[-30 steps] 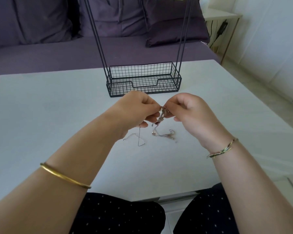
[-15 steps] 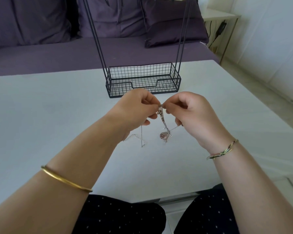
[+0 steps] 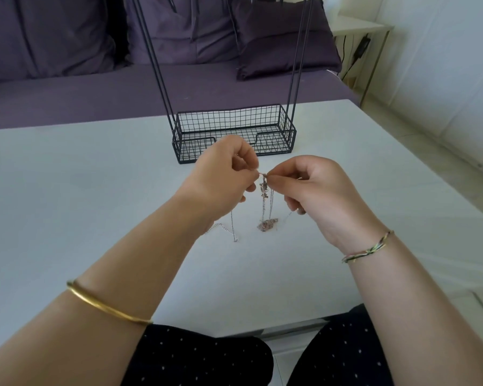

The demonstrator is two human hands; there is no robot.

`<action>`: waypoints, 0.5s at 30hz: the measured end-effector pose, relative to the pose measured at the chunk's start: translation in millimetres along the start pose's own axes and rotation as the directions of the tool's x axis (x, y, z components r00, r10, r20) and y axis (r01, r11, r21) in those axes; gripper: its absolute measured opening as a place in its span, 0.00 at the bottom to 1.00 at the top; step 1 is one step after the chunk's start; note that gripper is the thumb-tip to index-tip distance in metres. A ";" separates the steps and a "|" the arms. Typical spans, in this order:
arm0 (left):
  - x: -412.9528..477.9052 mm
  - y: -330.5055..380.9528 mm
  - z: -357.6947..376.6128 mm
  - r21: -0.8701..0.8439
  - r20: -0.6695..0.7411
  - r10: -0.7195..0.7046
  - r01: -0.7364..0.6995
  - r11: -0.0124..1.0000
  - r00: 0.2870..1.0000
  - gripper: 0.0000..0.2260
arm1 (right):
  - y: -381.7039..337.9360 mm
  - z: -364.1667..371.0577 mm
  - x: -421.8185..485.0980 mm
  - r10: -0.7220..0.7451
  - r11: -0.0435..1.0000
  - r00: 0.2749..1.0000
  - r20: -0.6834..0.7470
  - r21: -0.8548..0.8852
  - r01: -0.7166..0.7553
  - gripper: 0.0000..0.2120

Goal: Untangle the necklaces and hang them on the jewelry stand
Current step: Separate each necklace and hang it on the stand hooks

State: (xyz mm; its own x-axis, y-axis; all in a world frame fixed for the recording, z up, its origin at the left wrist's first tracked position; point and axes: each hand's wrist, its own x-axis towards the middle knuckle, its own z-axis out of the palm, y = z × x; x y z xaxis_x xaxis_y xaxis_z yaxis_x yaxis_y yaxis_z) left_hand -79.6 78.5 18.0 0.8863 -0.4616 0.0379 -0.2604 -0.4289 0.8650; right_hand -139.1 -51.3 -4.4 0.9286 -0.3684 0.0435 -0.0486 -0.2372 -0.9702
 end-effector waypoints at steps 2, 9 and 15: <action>-1.7 1.4 0.1 0.089 -0.008 0.033 -0.033 0.996 0.999 0.12 | -0.6 -0.5 -0.4 0.037 0.999 0.999 0.000 0.038 -0.037 0.05; -2.3 3.3 4.1 0.355 -0.081 0.089 -0.055 0.933 0.993 0.16 | -2.9 -0.3 -2.4 0.055 0.989 0.998 0.019 0.135 -0.057 0.01; -2.3 1.3 6.0 0.176 0.010 -0.002 0.000 0.984 1.000 0.08 | -1.6 -1.9 -1.0 0.054 0.985 0.998 0.034 0.164 -0.059 0.01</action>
State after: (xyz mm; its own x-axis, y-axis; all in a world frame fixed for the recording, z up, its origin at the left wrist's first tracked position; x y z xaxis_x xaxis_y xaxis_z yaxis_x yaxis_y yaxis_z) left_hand -84.2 74.3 16.0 0.8831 -0.4682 0.0316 -0.3235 -0.5586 0.7637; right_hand -140.7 -52.2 -2.5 0.9368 -0.3495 -0.0171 -0.0423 -0.0646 -0.9970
